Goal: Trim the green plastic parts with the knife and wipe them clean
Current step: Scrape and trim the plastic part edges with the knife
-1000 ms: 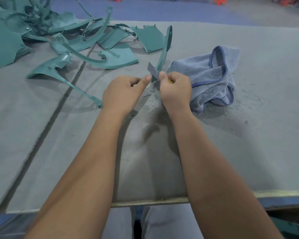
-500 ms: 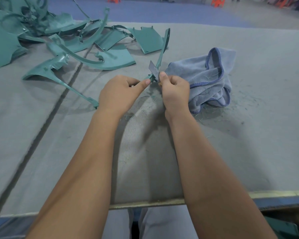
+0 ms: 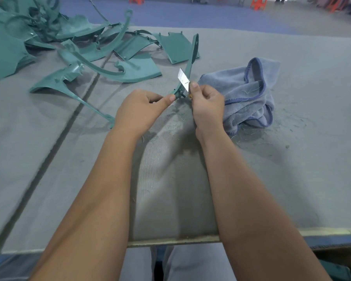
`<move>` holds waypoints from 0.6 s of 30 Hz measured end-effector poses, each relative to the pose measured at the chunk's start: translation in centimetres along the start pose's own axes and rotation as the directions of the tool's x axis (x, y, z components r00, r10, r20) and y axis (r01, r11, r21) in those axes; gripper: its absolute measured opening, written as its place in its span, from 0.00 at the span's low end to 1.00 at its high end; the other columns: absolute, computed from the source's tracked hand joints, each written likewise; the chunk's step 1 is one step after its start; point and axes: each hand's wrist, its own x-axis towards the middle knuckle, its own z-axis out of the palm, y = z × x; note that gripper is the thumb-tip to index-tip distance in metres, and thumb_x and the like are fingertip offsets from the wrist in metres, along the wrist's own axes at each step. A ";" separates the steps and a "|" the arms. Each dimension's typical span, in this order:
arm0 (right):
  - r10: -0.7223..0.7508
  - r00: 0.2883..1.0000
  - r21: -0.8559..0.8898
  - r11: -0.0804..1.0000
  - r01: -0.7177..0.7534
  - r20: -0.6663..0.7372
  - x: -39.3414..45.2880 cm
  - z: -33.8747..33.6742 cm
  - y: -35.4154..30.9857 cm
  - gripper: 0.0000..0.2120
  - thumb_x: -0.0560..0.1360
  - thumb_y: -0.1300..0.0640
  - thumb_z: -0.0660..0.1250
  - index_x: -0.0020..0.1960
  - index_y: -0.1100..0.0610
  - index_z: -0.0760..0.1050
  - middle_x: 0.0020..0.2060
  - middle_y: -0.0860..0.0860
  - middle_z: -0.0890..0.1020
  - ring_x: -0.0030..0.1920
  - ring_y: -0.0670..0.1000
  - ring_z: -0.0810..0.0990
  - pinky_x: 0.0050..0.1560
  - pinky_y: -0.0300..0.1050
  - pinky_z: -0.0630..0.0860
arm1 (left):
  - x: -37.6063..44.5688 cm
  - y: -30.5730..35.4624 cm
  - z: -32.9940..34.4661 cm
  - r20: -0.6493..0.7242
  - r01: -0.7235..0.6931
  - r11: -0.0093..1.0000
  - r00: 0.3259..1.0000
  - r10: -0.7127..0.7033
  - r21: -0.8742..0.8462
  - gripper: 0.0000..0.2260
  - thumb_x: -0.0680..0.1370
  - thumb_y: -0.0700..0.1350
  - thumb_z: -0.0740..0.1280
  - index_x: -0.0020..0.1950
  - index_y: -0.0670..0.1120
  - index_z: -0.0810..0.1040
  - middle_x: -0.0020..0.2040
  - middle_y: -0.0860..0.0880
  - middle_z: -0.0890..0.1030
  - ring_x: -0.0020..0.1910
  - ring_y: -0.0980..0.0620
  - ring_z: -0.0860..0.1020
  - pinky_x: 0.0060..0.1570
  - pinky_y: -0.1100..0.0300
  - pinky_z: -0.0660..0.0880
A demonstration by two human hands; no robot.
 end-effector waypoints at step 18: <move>0.092 0.935 -0.096 0.993 -0.062 0.342 -0.3 -1.0 -0.2 0.17 0.80 0.60 0.62 0.33 0.57 0.69 0.24 0.50 0.68 0.22 0.42 0.63 0.24 0.32 0.62 | -0.4 0.4 0.4 0.098 -0.188 0.927 0.981 0.165 0.323 0.15 0.75 0.61 0.62 0.58 0.58 0.77 0.38 0.57 0.78 0.41 0.51 0.76 0.34 0.58 0.67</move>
